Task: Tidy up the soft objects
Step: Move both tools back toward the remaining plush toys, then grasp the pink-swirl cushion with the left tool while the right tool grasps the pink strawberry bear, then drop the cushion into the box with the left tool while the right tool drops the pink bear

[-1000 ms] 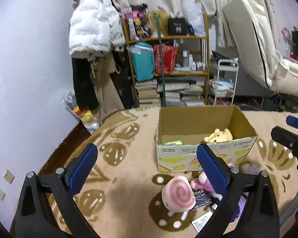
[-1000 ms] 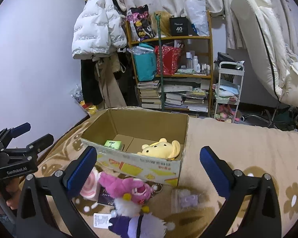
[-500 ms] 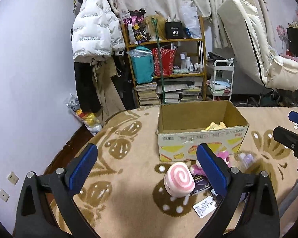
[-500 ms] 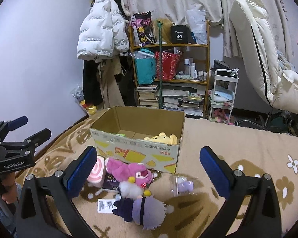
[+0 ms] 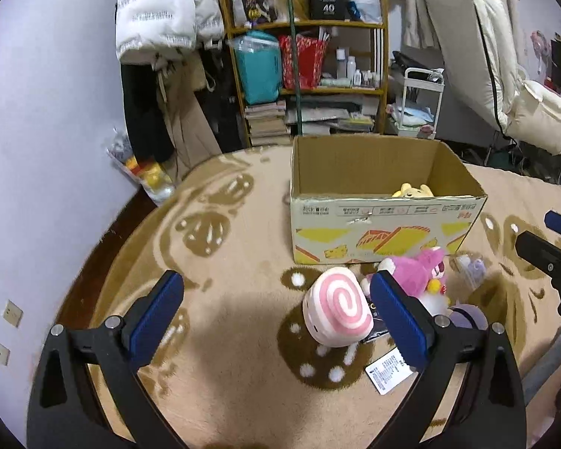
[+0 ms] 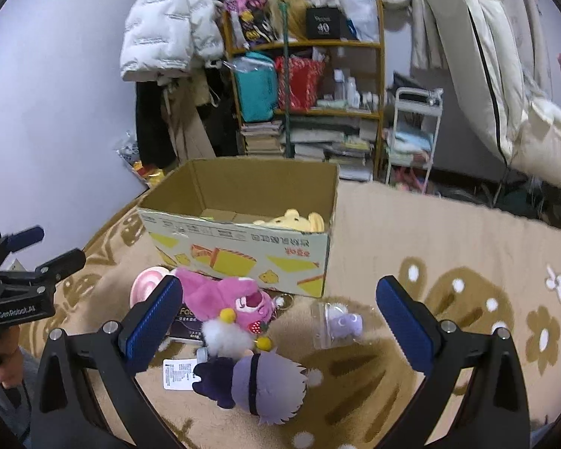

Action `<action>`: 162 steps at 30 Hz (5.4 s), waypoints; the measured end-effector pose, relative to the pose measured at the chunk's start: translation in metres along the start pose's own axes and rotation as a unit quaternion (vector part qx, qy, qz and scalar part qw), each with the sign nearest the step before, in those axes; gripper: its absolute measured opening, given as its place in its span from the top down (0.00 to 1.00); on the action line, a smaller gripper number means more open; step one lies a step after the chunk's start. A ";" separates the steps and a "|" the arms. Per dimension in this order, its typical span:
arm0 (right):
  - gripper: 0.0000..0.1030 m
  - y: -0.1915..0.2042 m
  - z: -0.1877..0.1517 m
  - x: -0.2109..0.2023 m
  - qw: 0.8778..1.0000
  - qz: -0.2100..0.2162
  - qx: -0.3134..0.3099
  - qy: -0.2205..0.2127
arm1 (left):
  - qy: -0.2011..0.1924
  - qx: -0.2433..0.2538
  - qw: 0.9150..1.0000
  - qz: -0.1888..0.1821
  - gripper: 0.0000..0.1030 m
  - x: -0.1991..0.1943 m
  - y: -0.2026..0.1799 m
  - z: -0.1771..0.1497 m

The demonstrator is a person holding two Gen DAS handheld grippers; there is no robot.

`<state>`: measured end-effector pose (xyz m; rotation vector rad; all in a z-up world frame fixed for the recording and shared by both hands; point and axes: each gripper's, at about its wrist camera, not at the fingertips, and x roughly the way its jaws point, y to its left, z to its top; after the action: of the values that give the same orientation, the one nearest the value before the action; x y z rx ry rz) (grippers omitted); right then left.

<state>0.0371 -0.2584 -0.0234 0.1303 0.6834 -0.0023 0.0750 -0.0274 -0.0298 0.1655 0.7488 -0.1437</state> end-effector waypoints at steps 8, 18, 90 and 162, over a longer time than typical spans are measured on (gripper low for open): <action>0.00 -0.003 0.002 0.027 1.000 0.014 0.014 0.020 | 0.035 0.000 0.999 -0.010 0.04 0.031 -0.003 0.001; 0.00 0.012 0.003 0.064 0.998 0.035 0.002 0.049 | 0.071 0.023 0.997 -0.026 0.04 0.058 -0.020 -0.004; 0.44 0.023 -0.007 0.119 0.987 0.106 0.025 0.115 | 0.115 -0.012 0.993 -0.010 0.55 0.079 -0.011 -0.027; 0.44 -0.022 0.067 0.082 0.998 0.003 -0.020 -0.062 | -0.093 0.062 0.993 0.027 0.53 0.082 -0.061 0.072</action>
<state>0.1420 -0.2846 -0.0266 0.0924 0.5584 0.0087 0.1703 -0.1073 -0.0398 0.2870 0.5489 -0.1531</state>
